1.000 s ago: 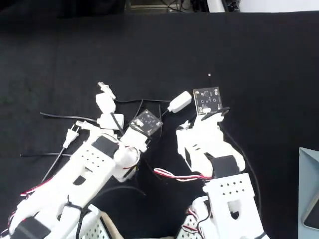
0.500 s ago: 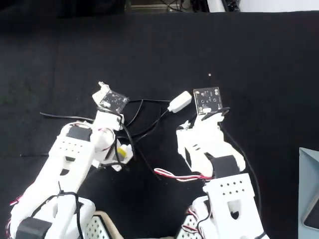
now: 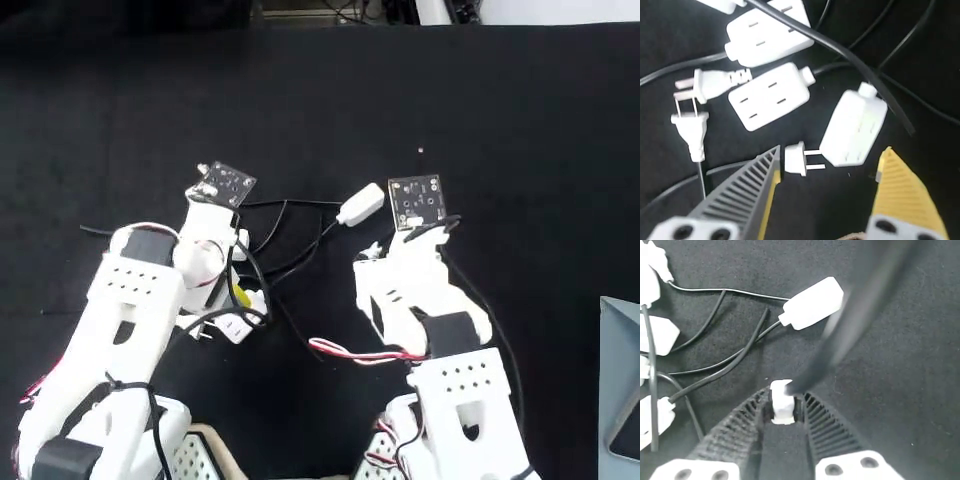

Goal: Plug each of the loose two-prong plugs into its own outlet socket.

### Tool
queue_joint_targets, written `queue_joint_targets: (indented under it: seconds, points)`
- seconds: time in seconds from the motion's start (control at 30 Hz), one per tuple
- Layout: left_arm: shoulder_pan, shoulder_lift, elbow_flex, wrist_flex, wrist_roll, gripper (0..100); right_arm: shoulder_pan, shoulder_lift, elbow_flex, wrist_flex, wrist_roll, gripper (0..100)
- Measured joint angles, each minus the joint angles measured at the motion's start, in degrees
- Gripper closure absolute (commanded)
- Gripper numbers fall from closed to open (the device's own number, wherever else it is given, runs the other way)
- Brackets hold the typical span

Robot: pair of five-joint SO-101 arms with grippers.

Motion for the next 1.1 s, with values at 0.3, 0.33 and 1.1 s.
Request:
queue_joint_targets:
  seconds: [0.3,0.33,1.1]
  points:
    - [11.6,0.0,-1.1,6.0,0.0,69,-0.6,0.0,0.0,0.0,0.0,98.5]
    - [13.0,0.0,-0.4,5.9,0.0,69,-0.4,0.0,0.0,0.0,0.0,98.5]
    - [9.9,-0.3,11.3,-5.9,0.4,69,-0.7,0.0,0.0,0.0,0.0,98.5]
